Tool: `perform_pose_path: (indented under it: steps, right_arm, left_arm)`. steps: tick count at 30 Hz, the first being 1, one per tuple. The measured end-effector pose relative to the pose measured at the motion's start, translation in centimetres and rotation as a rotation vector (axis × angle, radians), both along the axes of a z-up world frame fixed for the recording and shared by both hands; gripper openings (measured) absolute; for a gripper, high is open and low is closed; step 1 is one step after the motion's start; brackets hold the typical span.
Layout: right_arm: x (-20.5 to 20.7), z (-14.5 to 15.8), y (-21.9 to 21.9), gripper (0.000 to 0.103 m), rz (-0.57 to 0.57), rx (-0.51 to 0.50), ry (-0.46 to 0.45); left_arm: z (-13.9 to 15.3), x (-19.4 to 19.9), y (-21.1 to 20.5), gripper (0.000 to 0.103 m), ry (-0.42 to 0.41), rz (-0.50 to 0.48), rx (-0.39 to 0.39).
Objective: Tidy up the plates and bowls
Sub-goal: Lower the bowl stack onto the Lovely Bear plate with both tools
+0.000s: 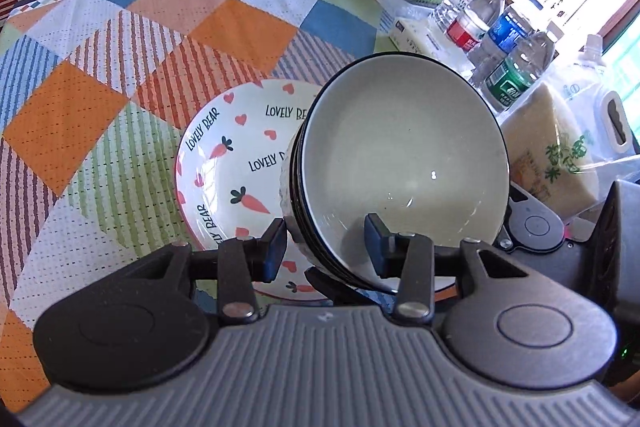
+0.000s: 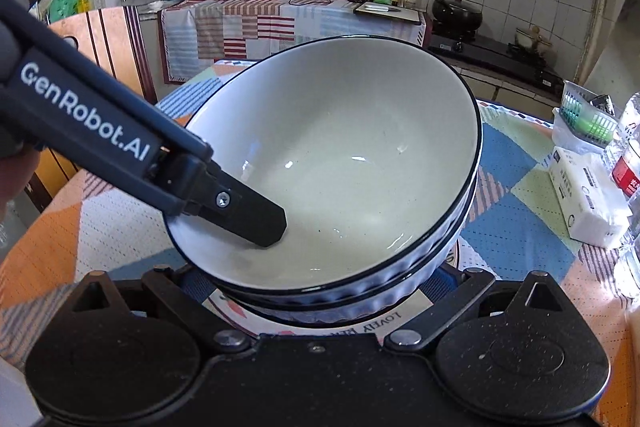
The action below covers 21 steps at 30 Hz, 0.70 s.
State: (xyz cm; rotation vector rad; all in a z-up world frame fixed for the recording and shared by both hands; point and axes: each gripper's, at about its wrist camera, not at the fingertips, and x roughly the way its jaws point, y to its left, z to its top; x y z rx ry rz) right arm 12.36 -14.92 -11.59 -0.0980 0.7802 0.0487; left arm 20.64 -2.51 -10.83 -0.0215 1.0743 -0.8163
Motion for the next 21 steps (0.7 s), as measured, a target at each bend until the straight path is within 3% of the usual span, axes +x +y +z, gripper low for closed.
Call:
perform_pose_path:
  steps: [10,21]
  right_arm:
    - [1.8,-2.1,-0.9,0.101,-0.008,0.054,0.055]
    - [2.5,-2.9,-0.8,0.101,0.016,0.057,0.043]
  left_arm:
    - [-2.0,1.3,-1.1,0.041,0.009,0.032,0.046]
    - [-2.3,2.2,-0.4,0.041,0.012,0.073,0.027]
